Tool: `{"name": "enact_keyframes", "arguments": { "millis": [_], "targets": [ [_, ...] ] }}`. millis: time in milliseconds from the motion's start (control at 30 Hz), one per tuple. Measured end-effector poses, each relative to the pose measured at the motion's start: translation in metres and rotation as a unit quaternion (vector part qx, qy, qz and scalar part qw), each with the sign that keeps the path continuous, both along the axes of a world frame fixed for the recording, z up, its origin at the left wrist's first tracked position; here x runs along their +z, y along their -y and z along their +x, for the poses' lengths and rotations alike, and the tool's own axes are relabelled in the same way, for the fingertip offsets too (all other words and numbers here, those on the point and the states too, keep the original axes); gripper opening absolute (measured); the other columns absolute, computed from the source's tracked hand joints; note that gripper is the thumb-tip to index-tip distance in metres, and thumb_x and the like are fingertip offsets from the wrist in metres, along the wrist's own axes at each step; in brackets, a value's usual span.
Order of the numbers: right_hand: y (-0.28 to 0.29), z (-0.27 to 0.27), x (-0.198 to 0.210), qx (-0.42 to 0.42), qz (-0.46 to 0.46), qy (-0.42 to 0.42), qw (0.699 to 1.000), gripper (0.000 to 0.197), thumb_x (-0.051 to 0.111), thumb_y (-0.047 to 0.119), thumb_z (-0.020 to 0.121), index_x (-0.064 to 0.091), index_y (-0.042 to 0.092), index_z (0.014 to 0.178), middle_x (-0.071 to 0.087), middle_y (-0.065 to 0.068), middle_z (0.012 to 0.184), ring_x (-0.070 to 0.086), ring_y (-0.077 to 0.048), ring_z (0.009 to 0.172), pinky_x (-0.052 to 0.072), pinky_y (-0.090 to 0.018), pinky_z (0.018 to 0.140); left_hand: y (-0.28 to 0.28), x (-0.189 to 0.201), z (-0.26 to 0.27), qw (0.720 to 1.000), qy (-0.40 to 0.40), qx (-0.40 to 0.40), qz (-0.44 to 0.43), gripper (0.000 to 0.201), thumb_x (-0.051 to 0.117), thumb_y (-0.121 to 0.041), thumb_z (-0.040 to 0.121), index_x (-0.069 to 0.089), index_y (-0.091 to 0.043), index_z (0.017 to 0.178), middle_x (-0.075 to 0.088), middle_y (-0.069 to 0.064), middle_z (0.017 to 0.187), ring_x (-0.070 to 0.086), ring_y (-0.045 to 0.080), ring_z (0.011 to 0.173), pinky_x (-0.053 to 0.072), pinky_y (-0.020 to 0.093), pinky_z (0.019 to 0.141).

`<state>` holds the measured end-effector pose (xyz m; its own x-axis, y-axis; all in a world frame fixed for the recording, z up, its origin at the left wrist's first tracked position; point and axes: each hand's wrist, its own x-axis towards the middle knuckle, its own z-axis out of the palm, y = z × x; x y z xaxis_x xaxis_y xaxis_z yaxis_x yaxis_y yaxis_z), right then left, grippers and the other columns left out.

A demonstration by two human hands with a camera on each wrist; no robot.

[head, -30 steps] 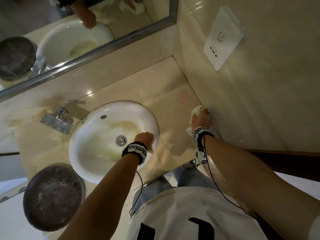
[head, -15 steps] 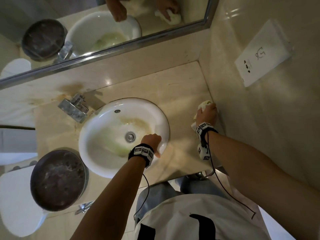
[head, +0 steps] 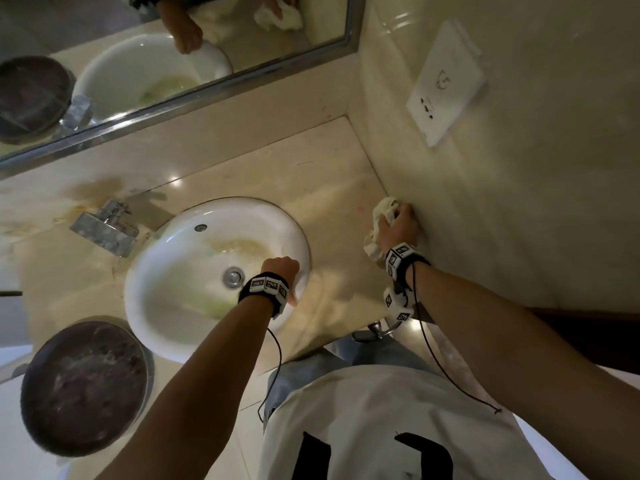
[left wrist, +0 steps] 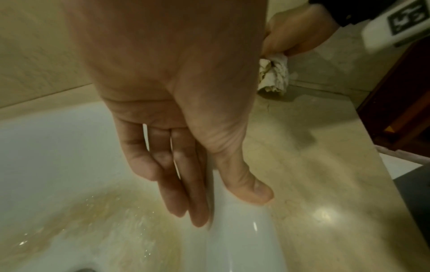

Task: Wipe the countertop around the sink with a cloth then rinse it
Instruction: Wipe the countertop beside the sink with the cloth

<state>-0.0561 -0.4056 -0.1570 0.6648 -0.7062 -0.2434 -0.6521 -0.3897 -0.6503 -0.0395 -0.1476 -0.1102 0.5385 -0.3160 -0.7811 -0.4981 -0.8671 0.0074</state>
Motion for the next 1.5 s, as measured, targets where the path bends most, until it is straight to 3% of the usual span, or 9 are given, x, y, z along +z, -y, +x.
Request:
{"name": "enact_keyframes", "arguments": {
  "millis": [133,300,433,633,800,1033,1200,1333,1500],
  "targets": [
    [0.0,-0.029,0.002,0.008,-0.03,-0.037,0.999,0.037,0.069,0.026,0.09,0.052,0.004,0.114,0.063,-0.016,0.117,0.065,-0.033,0.1,0.051,-0.035,0.073,0.0,0.001,-0.003,1.0,0.012,-0.015,0.004,0.06,0.088,-0.052,0.063,0.065,-0.013,0.103,0.07,0.003,0.096,0.07,0.022,0.089,0.049,0.027,0.067],
    [-0.006,-0.056,-0.006,-0.039,-0.055,-0.049,0.997,0.034,0.071,0.026,0.088,0.055,0.007,0.111,0.064,-0.018,0.114,0.064,-0.037,0.101,0.055,-0.047,0.079,-0.003,-0.003,-0.006,1.0,0.019,-0.008,-0.003,0.063,0.085,-0.052,0.067,0.064,-0.011,0.109,0.069,0.005,0.105,0.069,0.024,0.095,0.049,0.028,0.069],
    [-0.014,-0.062,-0.008,-0.067,-0.051,-0.08,0.993,0.04,0.062,0.025,0.096,0.053,0.004,0.129,0.06,-0.02,0.127,0.058,-0.036,0.116,0.046,-0.042,0.091,-0.005,-0.003,-0.008,1.0,0.025,-0.011,-0.005,0.061,0.085,-0.049,0.069,0.062,-0.011,0.111,0.068,0.005,0.106,0.069,0.025,0.096,0.05,0.03,0.071],
    [-0.02,-0.038,-0.002,-0.076,-0.033,-0.095,0.992,0.04,0.058,0.024,0.099,0.052,-0.003,0.129,0.059,-0.023,0.132,0.057,-0.037,0.12,0.044,-0.038,0.091,-0.008,-0.004,-0.011,1.0,0.029,-0.011,-0.001,0.053,0.086,-0.045,0.068,0.065,-0.013,0.105,0.069,0.003,0.098,0.07,0.023,0.089,0.047,0.028,0.066],
    [-0.027,0.007,-0.013,0.011,-0.03,-0.064,0.997,0.045,0.056,0.027,0.099,0.052,-0.001,0.135,0.057,-0.021,0.134,0.054,-0.036,0.123,0.042,-0.04,0.1,-0.008,-0.005,-0.009,0.999,0.032,-0.003,-0.002,0.053,0.087,-0.046,0.068,0.065,-0.014,0.103,0.071,0.003,0.097,0.07,0.023,0.089,0.047,0.029,0.066],
    [-0.054,0.066,-0.02,0.108,-0.037,-0.048,0.992,0.043,0.06,0.029,0.095,0.059,0.002,0.128,0.062,-0.019,0.123,0.058,-0.035,0.114,0.044,-0.038,0.093,-0.011,-0.005,-0.009,1.0,0.021,0.017,-0.001,0.048,0.086,-0.048,0.068,0.064,-0.015,0.095,0.07,0.002,0.088,0.07,0.022,0.081,0.044,0.028,0.063],
    [-0.087,0.076,-0.019,0.182,-0.028,-0.035,0.982,0.038,0.063,0.029,0.094,0.061,0.004,0.123,0.064,-0.018,0.118,0.06,-0.035,0.109,0.045,-0.037,0.089,-0.011,-0.005,-0.006,1.0,0.007,0.027,0.006,0.048,0.088,-0.049,0.065,0.063,-0.016,0.089,0.07,0.001,0.084,0.07,0.022,0.078,0.044,0.028,0.061],
    [-0.095,0.083,-0.016,0.27,-0.002,-0.05,0.961,0.041,0.065,0.031,0.092,0.06,0.007,0.125,0.064,-0.017,0.12,0.062,-0.035,0.11,0.051,-0.041,0.093,-0.011,-0.004,-0.005,0.999,0.0,0.037,0.005,0.052,0.088,-0.051,0.064,0.063,-0.014,0.09,0.07,0.002,0.086,0.069,0.022,0.078,0.043,0.028,0.06],
    [-0.075,0.078,-0.008,0.233,0.001,-0.007,0.972,0.037,0.062,0.028,0.095,0.057,0.004,0.122,0.062,-0.016,0.119,0.06,-0.034,0.107,0.048,-0.037,0.087,-0.01,-0.004,-0.004,0.999,0.0,0.045,0.006,0.056,0.088,-0.052,0.063,0.065,-0.012,0.095,0.07,0.004,0.09,0.07,0.023,0.083,0.043,0.028,0.061]
  ]
}}
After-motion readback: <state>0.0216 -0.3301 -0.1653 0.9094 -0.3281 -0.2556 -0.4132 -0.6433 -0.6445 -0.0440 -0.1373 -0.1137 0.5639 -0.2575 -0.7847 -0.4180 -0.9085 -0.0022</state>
